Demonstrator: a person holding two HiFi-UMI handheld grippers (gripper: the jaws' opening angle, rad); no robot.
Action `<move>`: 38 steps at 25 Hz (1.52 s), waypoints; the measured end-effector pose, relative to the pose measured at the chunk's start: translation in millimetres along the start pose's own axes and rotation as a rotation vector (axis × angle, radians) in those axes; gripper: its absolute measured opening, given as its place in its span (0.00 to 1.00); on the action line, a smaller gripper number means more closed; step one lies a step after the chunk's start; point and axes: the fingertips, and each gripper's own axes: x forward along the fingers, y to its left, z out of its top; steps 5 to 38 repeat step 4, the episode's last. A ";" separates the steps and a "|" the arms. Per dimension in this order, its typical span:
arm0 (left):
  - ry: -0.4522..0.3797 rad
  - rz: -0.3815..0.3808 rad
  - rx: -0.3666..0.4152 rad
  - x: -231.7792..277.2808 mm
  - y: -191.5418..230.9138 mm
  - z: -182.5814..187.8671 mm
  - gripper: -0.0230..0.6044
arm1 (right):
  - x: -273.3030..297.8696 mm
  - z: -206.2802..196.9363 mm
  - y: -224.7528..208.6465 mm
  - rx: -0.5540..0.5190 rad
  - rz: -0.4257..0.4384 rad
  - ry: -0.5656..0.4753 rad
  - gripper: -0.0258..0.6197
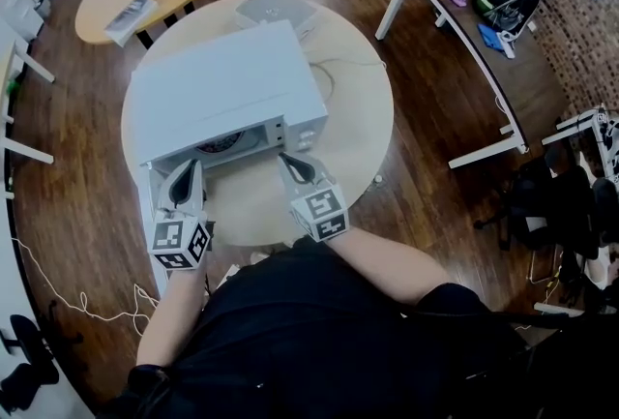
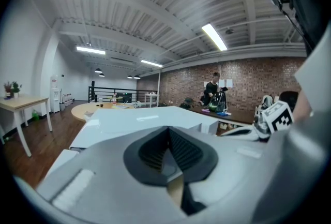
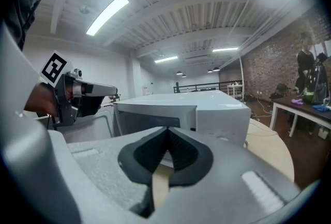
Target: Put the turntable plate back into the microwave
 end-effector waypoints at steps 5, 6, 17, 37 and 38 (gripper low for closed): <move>-0.010 -0.007 -0.003 -0.7 1.1 1.4 0.04 | 2.8 -11.8 -5.8 0.008 -0.019 0.019 0.04; -0.010 -0.007 -0.003 -0.7 1.1 1.4 0.04 | 2.8 -11.8 -5.8 0.008 -0.019 0.019 0.04; -0.010 -0.007 -0.003 -0.7 1.1 1.4 0.04 | 2.8 -11.8 -5.8 0.008 -0.019 0.019 0.04; -0.010 -0.007 -0.003 -0.7 1.1 1.4 0.04 | 2.8 -11.8 -5.8 0.008 -0.019 0.019 0.04; -0.010 -0.007 -0.003 -0.7 1.1 1.4 0.04 | 2.8 -11.8 -5.8 0.008 -0.019 0.019 0.04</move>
